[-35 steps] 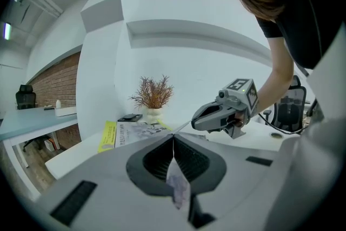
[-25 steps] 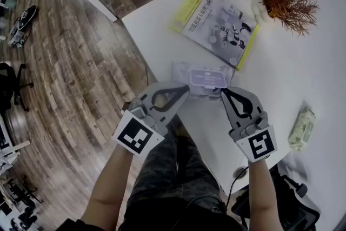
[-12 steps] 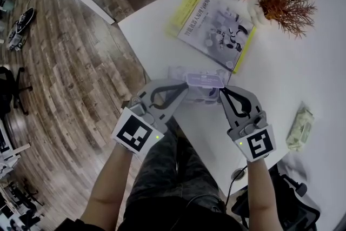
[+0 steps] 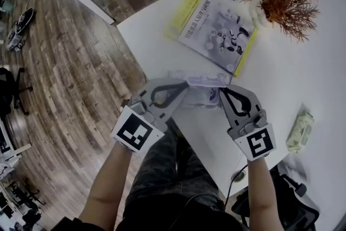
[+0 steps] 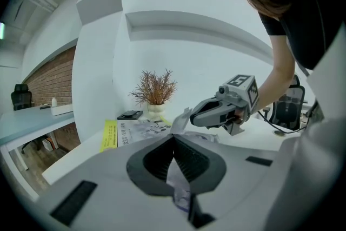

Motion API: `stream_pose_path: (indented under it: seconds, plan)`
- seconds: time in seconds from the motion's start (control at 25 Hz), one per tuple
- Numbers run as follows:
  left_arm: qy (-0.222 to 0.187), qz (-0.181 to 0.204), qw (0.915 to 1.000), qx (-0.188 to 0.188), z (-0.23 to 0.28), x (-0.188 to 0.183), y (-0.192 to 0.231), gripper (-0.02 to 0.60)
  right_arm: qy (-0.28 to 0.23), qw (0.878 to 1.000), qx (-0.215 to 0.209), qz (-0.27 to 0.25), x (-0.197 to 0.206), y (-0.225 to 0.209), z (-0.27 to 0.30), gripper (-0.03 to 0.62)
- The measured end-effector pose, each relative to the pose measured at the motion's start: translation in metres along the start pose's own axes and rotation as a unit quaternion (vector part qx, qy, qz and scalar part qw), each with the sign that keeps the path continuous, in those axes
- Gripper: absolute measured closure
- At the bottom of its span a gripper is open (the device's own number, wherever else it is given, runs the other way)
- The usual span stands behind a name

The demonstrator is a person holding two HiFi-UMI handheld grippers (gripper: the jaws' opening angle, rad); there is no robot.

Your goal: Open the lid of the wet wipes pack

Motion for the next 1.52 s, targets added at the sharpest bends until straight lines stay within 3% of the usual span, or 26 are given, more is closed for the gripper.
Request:
stream_pose_path:
  seconds: [1.52]
  plan:
    - [0.006,-0.012,0.9999,0.002,0.014,0.011,0.021,0.569,0.012,1.000,-0.002,0.012,0.013,-0.015,0.016,0.574]
Point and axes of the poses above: the fingertips, and each gripper's own axes: z forward along the fingers, y to its left, x out of its underside, the point moved 6 cm from there along -z, backward along the fingers, and after that the axes turned 14 degrees about -y, right-handed, at the moved point
